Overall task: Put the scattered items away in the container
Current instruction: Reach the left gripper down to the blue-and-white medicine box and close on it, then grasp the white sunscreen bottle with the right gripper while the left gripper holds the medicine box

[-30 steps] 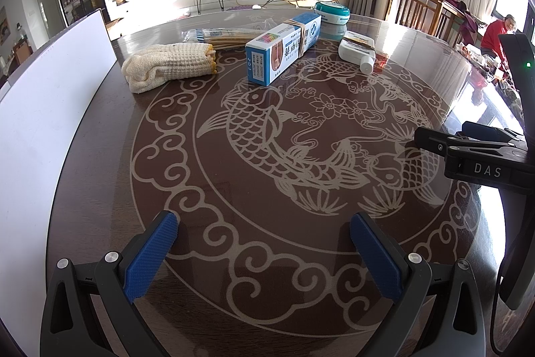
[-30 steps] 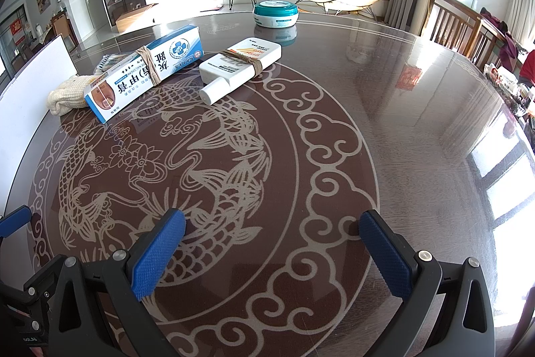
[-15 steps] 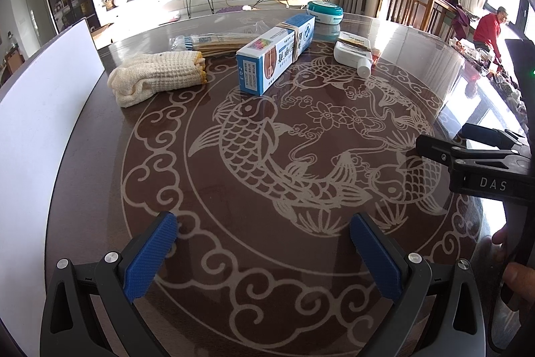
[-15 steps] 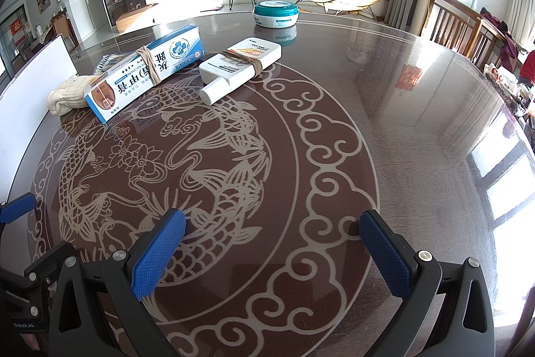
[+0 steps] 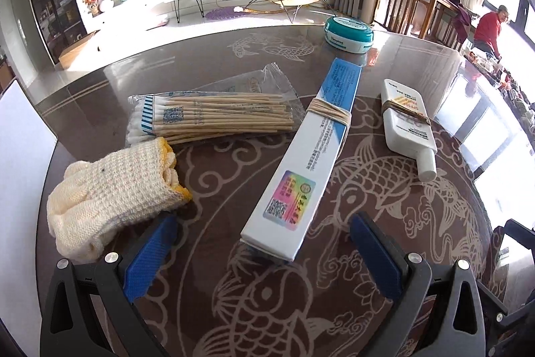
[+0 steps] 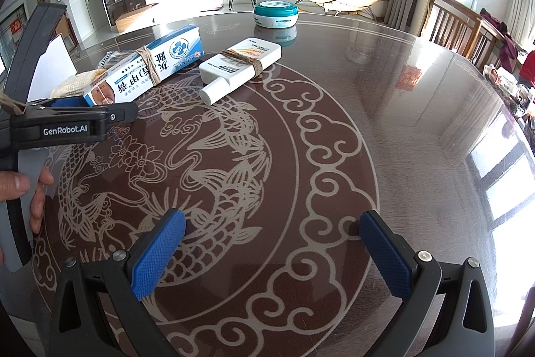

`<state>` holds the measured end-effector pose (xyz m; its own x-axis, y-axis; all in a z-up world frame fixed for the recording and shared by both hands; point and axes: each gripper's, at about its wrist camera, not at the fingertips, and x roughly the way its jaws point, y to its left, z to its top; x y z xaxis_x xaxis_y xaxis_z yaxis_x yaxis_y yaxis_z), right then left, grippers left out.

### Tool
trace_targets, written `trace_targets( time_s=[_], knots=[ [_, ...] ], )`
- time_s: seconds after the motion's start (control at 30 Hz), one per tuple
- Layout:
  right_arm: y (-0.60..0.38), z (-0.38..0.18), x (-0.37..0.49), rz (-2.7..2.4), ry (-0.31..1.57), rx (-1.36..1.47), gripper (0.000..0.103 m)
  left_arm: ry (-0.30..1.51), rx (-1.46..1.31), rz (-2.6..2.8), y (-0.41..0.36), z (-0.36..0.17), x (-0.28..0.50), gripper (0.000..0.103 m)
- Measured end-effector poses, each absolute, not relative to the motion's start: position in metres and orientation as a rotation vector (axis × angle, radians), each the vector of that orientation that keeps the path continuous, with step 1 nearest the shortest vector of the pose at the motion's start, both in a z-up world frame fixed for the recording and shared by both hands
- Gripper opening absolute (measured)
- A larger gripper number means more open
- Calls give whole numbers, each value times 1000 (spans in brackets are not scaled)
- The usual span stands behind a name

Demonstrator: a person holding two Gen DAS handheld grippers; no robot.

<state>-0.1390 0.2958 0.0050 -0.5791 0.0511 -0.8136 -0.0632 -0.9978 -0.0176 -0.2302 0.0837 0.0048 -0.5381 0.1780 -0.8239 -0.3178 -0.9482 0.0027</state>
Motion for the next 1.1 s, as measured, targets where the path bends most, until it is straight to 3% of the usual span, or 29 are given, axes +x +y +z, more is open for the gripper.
trace_targets(
  time_s=[0.1,0.17,0.23,0.33,0.6,0.87,0.9,0.97,1.0,1.03,1.1],
  knots=[
    [295,6,-139,2733,7,-1403,103,249,-1285,2465,101,5,-236,103],
    [295,6,-138,2732,-2,-1399,103,263,-1233,2466,107,8,-236,84],
    [295,7,-137,2731,-6,-1396,103,243,-1212,2500,106,13,-235,47],
    [295,7,-137,2731,-5,-1396,103,155,-1216,2540,92,14,-232,24],
    [296,7,-138,2734,19,-1406,103,93,-1247,2611,53,12,-145,22],
    [296,7,-138,2734,22,-1406,103,27,-1268,2658,21,11,-60,24],
    [296,7,-138,2734,22,-1406,103,27,-1264,2648,21,10,-61,28],
    [296,7,-138,2734,22,-1406,103,91,-1270,2630,27,8,-67,60],
    [296,7,-139,2734,22,-1406,103,152,-1304,2634,33,4,-72,98],
    [296,7,-139,2734,22,-1407,103,170,-1334,2625,37,1,-77,103],
    [296,7,-139,2734,22,-1407,103,161,-1340,2610,38,0,-83,103]
  ],
)
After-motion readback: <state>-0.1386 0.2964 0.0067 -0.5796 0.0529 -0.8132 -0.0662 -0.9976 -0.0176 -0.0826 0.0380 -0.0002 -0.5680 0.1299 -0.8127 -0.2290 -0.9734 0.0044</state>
